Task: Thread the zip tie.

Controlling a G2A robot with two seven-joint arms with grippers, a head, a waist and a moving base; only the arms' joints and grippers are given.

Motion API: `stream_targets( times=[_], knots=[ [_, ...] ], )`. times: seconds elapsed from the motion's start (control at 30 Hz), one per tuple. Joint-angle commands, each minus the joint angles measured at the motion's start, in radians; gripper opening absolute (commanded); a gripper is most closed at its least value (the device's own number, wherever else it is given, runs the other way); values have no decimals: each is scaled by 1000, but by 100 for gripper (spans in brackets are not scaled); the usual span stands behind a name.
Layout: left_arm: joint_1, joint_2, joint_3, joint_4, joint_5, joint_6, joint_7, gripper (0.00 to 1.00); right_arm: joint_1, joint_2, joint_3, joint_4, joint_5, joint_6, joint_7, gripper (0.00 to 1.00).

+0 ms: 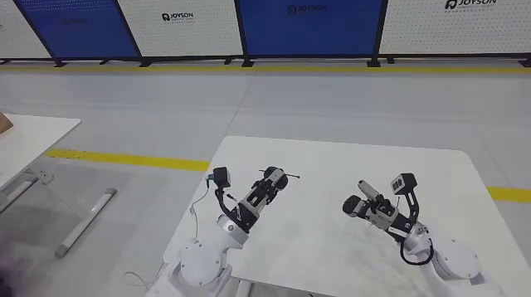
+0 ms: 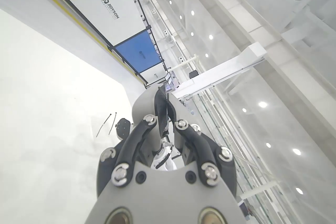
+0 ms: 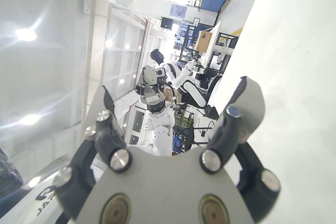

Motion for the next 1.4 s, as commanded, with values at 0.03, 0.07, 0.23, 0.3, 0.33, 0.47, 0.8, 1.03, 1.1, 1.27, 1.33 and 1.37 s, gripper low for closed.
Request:
stream_targets(
  times=[0.03, 0.07, 0.23, 0.3, 0.33, 0.47, 0.8, 1.03, 1.1, 1.27, 1.33, 1.37],
  knots=[
    [0, 0, 0, 0, 0, 0, 0, 0, 0, 0, 0, 0, 0, 0, 0, 100],
    [-3, -1, 2, 12, 0, 7, 3, 0, 0, 0, 0, 0, 0, 0, 0, 100],
    [-45, -4, 33, 118, 7, 33, -20, 0, 0, 0, 0, 0, 0, 0, 0, 100],
    [-65, -6, 51, 172, 17, 43, -31, 0, 0, 0, 0, 0, 0, 0, 0, 100],
    [-73, -7, 57, 187, 19, 47, -32, 0, 0, 0, 0, 0, 0, 0, 0, 100],
    [-95, -10, 73, 221, 15, 51, -33, 0, 0, 0, 0, 0, 0, 0, 0, 100],
    [-8, 0, 15, 2, -62, -44, -101, 0, 0, 0, 0, 0, 0, 0, 0, 100],
    [94, 13, -74, -145, -169, -129, -178, 0, 0, 0, 0, 0, 0, 0, 0, 100],
    [106, 14, -88, -152, -175, -137, -187, 0, 0, 0, 0, 0, 0, 0, 0, 100],
    [99, 16, -73, -107, -100, -82, -178, 0, 0, 0, 0, 0, 0, 0, 0, 100],
    [82, 14, -48, -66, -54, -60, -159, 0, 0, 0, 0, 0, 0, 0, 0, 100],
    [69, 12, -29, -35, -25, -49, -147, 0, 0, 0, 0, 0, 0, 0, 0, 100]
  ],
)
